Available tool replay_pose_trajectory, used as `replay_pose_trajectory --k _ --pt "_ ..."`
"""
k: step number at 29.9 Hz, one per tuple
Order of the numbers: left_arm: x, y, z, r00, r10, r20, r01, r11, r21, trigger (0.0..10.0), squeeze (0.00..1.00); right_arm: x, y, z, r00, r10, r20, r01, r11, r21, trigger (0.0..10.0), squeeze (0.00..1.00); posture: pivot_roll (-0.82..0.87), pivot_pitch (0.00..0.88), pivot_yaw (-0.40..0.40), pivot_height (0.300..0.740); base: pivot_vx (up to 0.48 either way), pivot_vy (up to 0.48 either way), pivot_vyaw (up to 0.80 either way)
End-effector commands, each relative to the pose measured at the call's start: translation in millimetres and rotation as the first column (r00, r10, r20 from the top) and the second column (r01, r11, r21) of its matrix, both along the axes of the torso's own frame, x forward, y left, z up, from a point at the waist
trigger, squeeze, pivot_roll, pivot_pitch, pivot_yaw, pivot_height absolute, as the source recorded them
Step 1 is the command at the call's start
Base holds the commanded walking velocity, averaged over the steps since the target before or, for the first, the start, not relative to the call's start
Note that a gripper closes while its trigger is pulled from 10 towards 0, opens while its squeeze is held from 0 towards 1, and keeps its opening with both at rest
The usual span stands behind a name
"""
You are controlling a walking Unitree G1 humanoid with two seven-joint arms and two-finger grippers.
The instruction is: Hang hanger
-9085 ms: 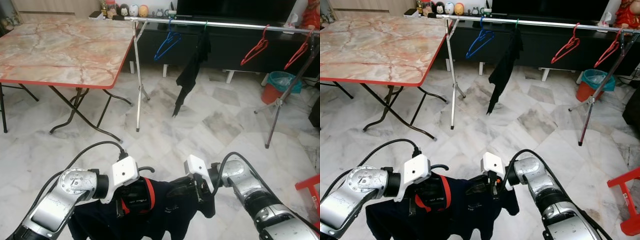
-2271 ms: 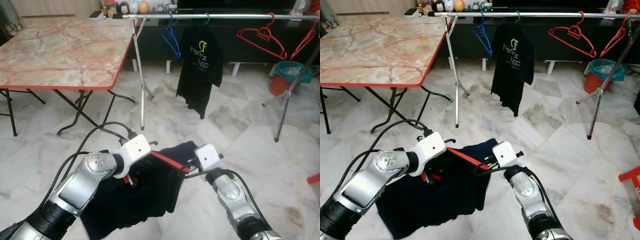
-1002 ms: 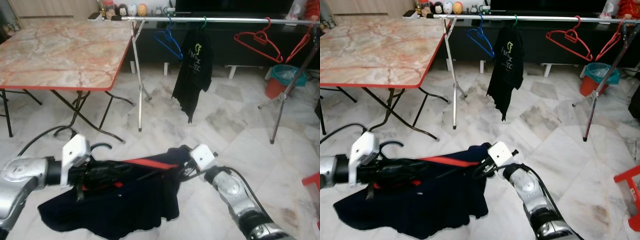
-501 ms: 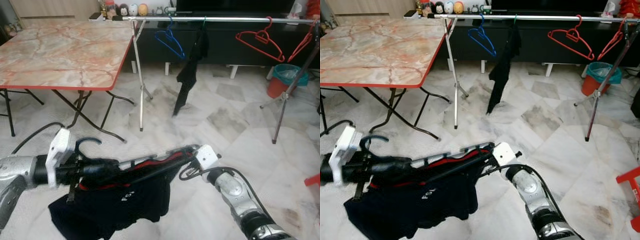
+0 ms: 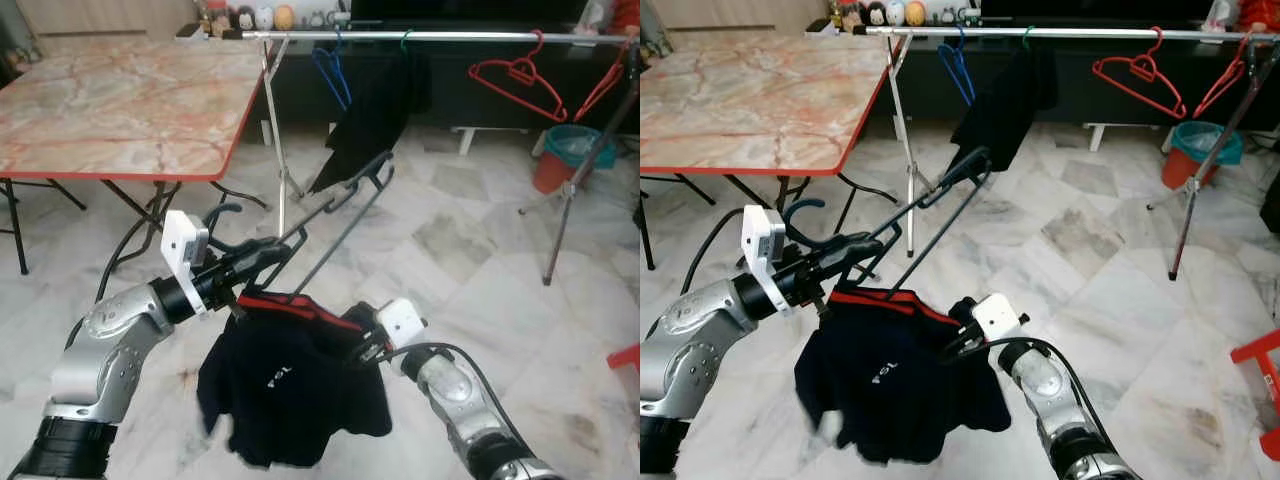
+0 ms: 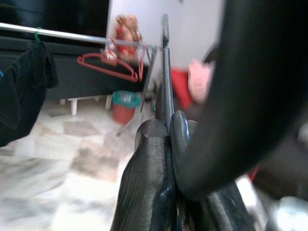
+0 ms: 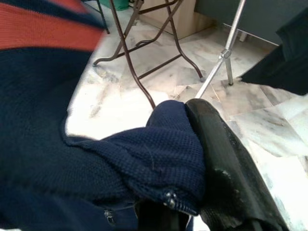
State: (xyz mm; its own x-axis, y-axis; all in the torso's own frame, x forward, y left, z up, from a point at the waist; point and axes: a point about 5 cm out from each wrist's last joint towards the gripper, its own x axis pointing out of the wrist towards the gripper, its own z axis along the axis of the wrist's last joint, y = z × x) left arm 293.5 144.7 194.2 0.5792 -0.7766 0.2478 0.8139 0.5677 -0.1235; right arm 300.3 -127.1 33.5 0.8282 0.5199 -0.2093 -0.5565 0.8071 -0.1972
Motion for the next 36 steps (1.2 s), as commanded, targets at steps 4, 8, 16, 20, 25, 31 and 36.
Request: replay_pose_trajectory --k 4,8,16,20,25,31,36 --pt "16.2 -20.0 23.4 0.995 0.098 0.018 -0.093 0.979 -0.184 10.0 0.00 0.2 12.1 1.6 1.000 0.027 0.001 -0.027 0.999 0.032 0.0 0.00 0.05 0.040 0.029 0.740 0.000 0.000 0.00" --pt "29.5 -24.3 37.3 0.984 0.179 -0.013 -0.174 0.933 -0.314 10.0 0.00 -1.1 14.7 -0.2 0.999 0.040 -0.015 -0.040 0.998 0.042 0.0 0.00 0.05 0.036 0.032 0.740 0.000 0.000 0.00" --pt "35.0 -36.7 42.1 0.964 0.239 -0.115 -0.265 0.842 -0.470 10.0 0.00 -1.0 6.7 -0.5 0.999 0.008 -0.033 -0.004 0.994 0.105 0.0 0.00 0.05 0.036 0.036 0.740 0.000 0.000 0.00" --pt "41.1 -46.1 42.2 0.952 0.257 -0.168 -0.307 0.823 -0.478 10.0 0.00 6.7 -5.3 11.1 1.000 -0.025 -0.011 0.027 0.982 0.186 0.0 0.00 0.04 0.036 0.035 0.740 0.000 0.000 0.00" --pt "31.0 -70.9 47.4 0.977 0.122 -0.176 -0.201 0.805 -0.558 10.0 0.00 15.9 -9.0 30.7 0.999 0.018 0.034 -0.026 0.962 0.271 0.0 0.00 0.05 0.035 0.033 0.740 0.000 0.000 0.00" --pt "25.3 -86.2 48.6 0.974 0.206 -0.094 -0.225 0.854 -0.469 10.0 0.00 14.2 -1.0 51.9 0.978 0.197 0.074 -0.210 0.895 0.395 0.0 0.00 0.04 0.034 0.030 0.740 0.000 0.000 0.00" --pt "30.4 -79.8 54.0 0.938 0.342 -0.050 -0.326 0.829 -0.454 10.0 0.00 2.3 4.6 49.0 0.938 0.343 0.050 -0.332 0.849 0.411 0.0 0.00 0.04 0.033 0.028 0.740 0.000 0.000 0.00"
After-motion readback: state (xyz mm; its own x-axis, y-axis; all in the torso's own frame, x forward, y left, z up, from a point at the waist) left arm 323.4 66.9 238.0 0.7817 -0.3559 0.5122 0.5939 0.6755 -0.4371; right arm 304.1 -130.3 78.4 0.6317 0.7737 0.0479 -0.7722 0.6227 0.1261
